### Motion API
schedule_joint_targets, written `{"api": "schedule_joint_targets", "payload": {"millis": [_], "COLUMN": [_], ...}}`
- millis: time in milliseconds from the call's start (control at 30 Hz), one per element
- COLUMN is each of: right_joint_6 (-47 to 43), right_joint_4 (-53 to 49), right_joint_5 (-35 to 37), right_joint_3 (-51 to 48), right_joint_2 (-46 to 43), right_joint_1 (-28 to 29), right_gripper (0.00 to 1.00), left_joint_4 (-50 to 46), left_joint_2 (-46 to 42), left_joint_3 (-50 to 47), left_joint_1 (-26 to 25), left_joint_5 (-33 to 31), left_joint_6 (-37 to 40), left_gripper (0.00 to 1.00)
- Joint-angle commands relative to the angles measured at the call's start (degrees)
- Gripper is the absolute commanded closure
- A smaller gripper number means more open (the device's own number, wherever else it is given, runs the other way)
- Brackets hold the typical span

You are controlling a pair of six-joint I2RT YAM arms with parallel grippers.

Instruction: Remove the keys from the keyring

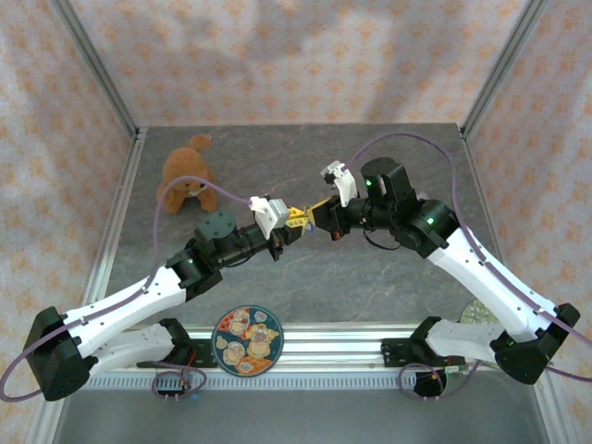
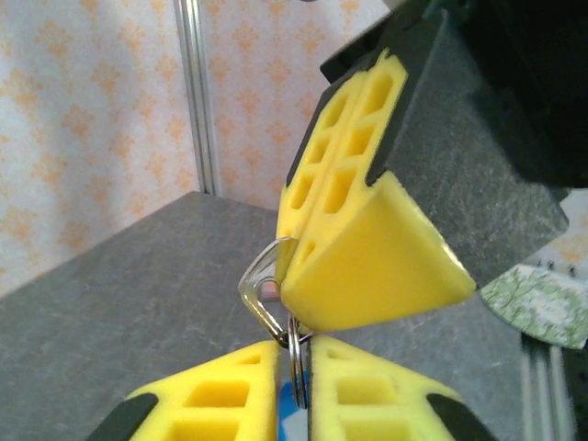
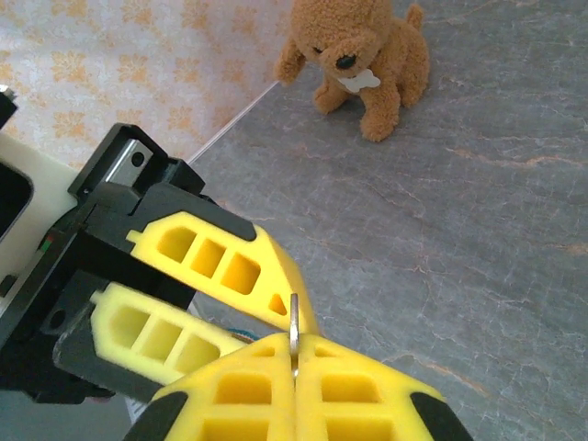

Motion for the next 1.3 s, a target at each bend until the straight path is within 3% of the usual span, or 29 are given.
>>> {"api": "schedule_joint_targets", "payload": {"millis": [0,67,433,667,833,900,1267], "right_joint_6": [1.2,2.0,7.6,6.4,4.2,3.5,2.4], "right_joint_4": [0.3,1.1,6.4,6.0,4.2,3.6,2.7], "right_joint_5": [-0.8,-0.8,-4.2,-3.7,-2.6,-2.7,-3.1], "right_joint_3": [-0.4,-0.8,-5.3,-3.7,-1.9,-1.3,-0.4], "right_joint_2": [-1.8,-2.1,-2.3,-2.6,-2.8,-2.6,-2.3], "right_joint_1": [0.5,0.5,-1.0,-1.1,-1.1,-1.1,-1.1], "right_gripper": [1.00,1.00,1.00,1.00,1.00,1.00,1.00], "left_joint_4": [1.6,2.3,6.4,6.5,6.4,6.2,3.8], "left_joint_2": [-0.1,-0.8,-4.7,-5.8,-8.0,-9.0,-12.5], "left_joint_3": [2.0,1.3,-0.5,-1.7,-4.6,-5.7,-8.6], "left_joint_1": [0.0,0.0,-0.1,0.0,0.0,0.0,0.0], "left_joint_5": [-1.2,-1.7,-3.5,-3.0,-3.8,-4.5,-5.8], "left_joint_6": [0.4,0.5,0.1,-0.2,-1.3,-1.7,-2.0], "left_gripper": [0.95,1.00,1.00,1.00,0.75,0.70,0.66]}}
